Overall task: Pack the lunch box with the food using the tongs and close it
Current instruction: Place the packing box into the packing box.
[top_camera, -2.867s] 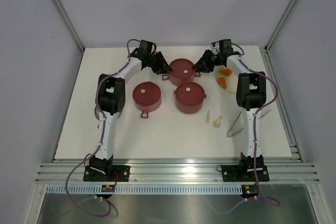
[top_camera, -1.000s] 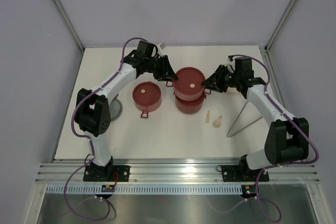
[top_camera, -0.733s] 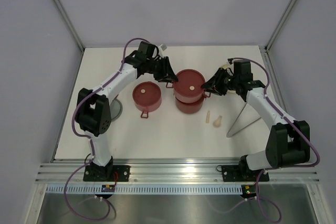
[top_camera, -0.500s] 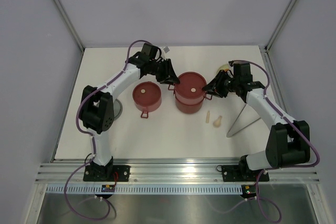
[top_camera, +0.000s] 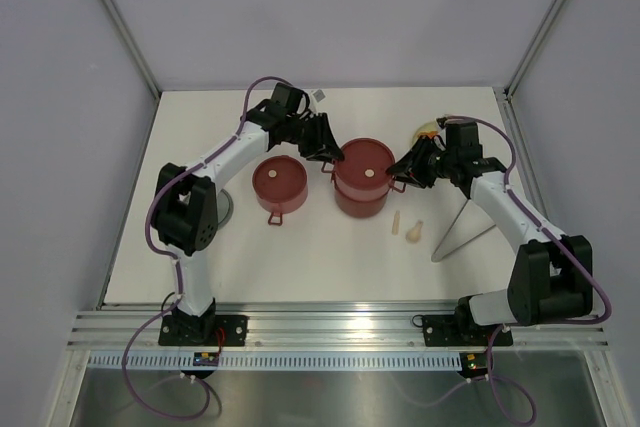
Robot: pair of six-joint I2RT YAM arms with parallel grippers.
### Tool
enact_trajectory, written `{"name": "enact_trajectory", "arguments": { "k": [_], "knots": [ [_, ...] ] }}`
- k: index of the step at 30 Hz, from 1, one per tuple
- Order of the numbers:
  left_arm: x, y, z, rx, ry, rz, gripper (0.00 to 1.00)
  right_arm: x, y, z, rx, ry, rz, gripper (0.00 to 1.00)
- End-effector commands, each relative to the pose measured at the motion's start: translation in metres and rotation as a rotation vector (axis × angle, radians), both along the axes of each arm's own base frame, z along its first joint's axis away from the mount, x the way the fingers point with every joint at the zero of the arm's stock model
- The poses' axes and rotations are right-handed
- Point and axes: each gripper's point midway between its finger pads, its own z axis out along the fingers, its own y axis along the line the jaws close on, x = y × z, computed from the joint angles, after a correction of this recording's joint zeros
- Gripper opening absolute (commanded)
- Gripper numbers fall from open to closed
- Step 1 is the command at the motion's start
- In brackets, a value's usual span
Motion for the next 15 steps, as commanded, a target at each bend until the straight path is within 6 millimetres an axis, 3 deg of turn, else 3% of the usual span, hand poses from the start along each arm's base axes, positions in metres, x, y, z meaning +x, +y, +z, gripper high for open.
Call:
{"name": "enact_trajectory", "arguments": {
  "k": [1,7,15],
  "knots": [
    [-0.007,-0.013,0.019,-0.033,-0.052,-0.034,0.0,-0.014,0.014,0.019,0.029,-0.049,0.073,0.0],
    [-0.008,-0.013,0.029,-0.036,-0.073,-0.04,0.0,-0.016,0.016,0.026,0.057,-0.033,0.062,0.0],
    [-0.009,-0.01,0.036,-0.015,-0.092,-0.041,0.0,-0.014,0.016,0.022,0.06,0.019,0.028,0.0]
  ]
}}
